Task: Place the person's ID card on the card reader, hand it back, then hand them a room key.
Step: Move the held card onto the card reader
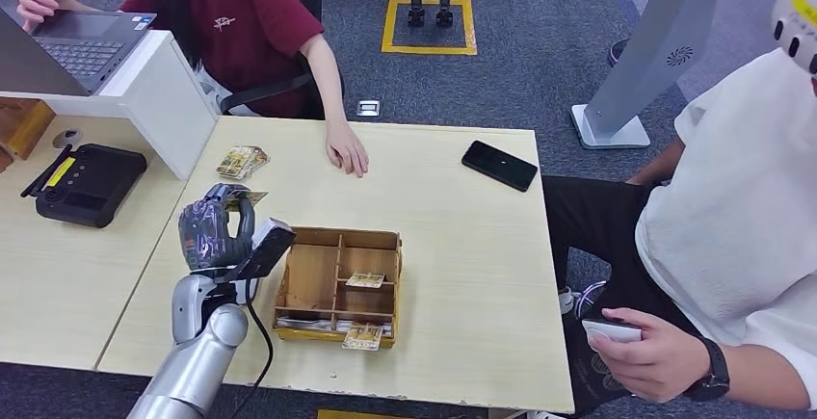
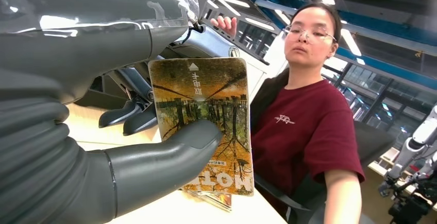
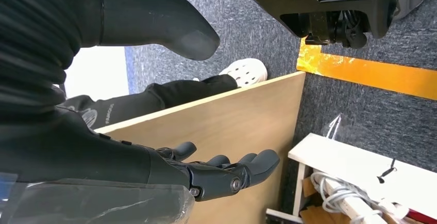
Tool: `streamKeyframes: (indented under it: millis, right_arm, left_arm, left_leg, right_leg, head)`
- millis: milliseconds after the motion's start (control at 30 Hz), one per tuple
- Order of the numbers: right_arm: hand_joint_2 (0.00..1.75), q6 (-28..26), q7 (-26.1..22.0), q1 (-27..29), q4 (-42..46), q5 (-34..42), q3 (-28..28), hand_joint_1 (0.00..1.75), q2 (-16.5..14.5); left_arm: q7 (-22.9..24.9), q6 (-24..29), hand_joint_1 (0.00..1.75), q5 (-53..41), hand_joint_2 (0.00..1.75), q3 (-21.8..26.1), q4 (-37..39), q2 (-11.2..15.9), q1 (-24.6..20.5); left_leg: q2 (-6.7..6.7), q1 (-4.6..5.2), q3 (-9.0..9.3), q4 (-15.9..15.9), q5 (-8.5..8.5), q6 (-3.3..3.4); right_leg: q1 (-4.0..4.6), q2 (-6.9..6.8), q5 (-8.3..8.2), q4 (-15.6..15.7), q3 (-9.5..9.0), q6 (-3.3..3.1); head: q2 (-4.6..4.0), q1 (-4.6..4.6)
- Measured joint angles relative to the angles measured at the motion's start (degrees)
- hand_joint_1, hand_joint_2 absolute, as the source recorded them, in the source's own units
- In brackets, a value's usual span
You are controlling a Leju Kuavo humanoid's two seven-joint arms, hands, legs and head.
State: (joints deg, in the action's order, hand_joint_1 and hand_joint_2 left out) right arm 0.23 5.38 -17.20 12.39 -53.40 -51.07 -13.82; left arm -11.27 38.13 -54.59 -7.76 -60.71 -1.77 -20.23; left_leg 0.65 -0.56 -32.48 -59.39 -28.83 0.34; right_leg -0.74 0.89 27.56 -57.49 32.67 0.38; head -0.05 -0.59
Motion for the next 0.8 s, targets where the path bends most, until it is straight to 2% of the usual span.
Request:
streamKeyframes:
  millis: [567,800]
  right_arm:
    - [1.75,0.8,-1.1,-0.3,0.0,-1.6,-1.2,0.00,-0.1]
    - [1.75,0.9,-2.0,-0.4,0.0,-2.7,-1.7,0.00,-0.1]
  left_arm:
    - [0.3,0.1,1.75,-0.2,1.75,-0.7,1.5,-0.4,-0.4]
    - [1.8,-3.7,1.75,2.9,1.75,-0.9,3.0,-1.0,-1.7]
  left_leg:
    - [0.00,0.00,0.00,0.0,0.00,0.00]
    - [0.00,0.00,0.01,0.0,0.00,0.00]
  right_leg:
    - [0.00,0.00,0.00,0.0,0.00,0.00]
    - [0.00,0.00,0.00,0.0,0.00,0.00]
  head:
    - [-0.02,-0.01]
    - [-0.01,-0.01]
